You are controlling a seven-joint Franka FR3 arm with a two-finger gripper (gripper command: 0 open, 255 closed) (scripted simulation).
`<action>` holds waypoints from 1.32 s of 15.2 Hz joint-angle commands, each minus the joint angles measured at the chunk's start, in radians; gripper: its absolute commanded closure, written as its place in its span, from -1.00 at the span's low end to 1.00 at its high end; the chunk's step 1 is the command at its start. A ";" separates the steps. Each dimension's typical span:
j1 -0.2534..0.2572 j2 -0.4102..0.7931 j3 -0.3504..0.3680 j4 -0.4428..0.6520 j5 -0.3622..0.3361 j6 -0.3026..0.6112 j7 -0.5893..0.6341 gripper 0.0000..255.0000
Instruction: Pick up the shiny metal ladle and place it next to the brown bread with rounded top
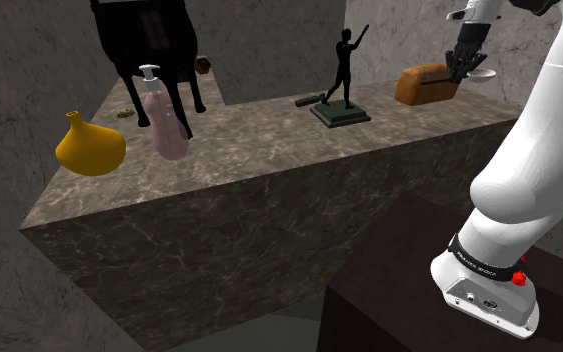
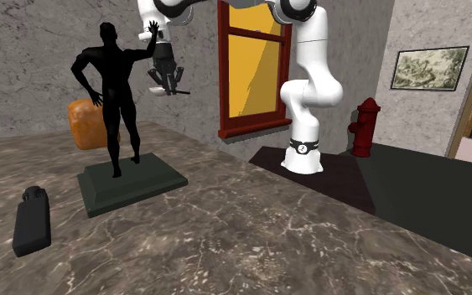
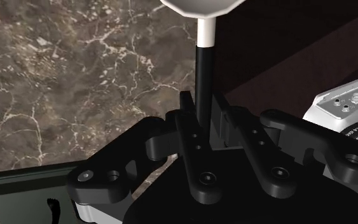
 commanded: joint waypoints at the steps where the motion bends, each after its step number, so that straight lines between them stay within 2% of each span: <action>1: 0.001 -0.001 0.000 -0.029 0.000 0.029 -0.003 1.00; 20: -0.012 0.078 0.014 -0.208 0.064 0.263 -0.054 1.00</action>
